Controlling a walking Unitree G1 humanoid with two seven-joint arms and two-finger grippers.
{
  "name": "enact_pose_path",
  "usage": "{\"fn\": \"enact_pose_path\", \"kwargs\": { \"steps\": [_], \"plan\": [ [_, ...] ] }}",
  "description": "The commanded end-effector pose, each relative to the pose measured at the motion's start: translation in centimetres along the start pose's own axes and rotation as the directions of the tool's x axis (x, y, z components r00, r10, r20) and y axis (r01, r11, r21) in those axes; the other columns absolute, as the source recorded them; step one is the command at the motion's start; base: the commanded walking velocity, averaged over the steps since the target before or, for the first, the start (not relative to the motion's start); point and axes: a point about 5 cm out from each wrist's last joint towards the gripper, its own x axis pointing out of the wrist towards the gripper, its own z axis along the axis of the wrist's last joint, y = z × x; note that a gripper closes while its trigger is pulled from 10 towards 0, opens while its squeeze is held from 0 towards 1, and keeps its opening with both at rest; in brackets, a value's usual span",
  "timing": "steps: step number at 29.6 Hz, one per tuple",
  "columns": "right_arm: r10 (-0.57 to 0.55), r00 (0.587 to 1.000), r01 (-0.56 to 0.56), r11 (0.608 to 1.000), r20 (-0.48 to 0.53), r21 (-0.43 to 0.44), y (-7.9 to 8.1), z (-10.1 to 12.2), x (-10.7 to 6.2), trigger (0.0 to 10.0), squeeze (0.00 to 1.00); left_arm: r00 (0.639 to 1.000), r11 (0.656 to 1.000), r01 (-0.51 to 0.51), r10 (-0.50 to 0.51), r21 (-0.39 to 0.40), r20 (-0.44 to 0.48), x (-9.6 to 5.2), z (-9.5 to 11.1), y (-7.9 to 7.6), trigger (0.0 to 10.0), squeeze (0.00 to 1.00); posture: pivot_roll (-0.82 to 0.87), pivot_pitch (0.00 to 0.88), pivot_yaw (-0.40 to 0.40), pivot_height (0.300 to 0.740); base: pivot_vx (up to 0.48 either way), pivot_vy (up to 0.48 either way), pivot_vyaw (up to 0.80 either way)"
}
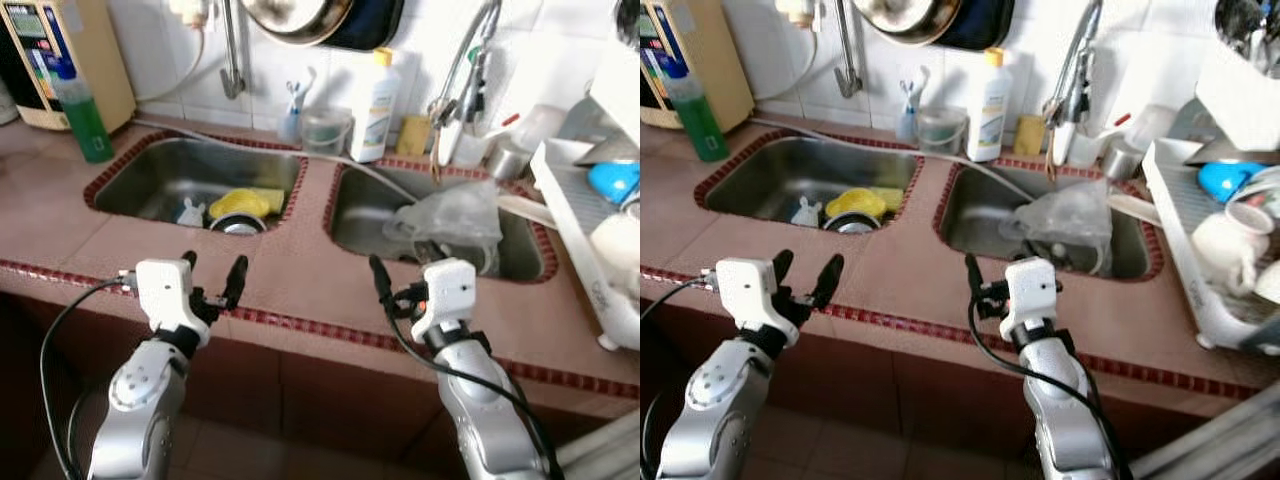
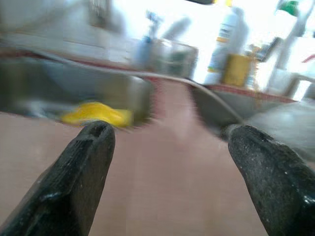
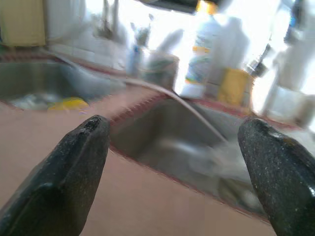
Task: Kitchen organization
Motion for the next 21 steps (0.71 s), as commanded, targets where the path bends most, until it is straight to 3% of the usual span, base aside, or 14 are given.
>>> {"fn": "enact_pose_path", "kwargs": {
  "steps": [1,21],
  "plan": [
    [-0.011,1.0,0.011,1.0,0.001,-0.01,-0.4,0.0,-0.05,10.0,0.0,0.999,0.999,0.04,-0.04,-0.016,0.019,0.19,0.46,-0.64,10.0,0.0,0.01,0.0,-0.013,0.74,0.0,0.0,0.0],
    [-0.001,1.0,0.001,1.0,0.0,-0.011,-0.21,-0.04,-0.07,10.0,0.0,0.999,0.999,0.05,-0.049,-0.009,0.004,0.08,0.4,-0.76,10.0,0.0,0.02,0.0,-0.012,0.74,0.0,0.0,0.0]
  ]
}}
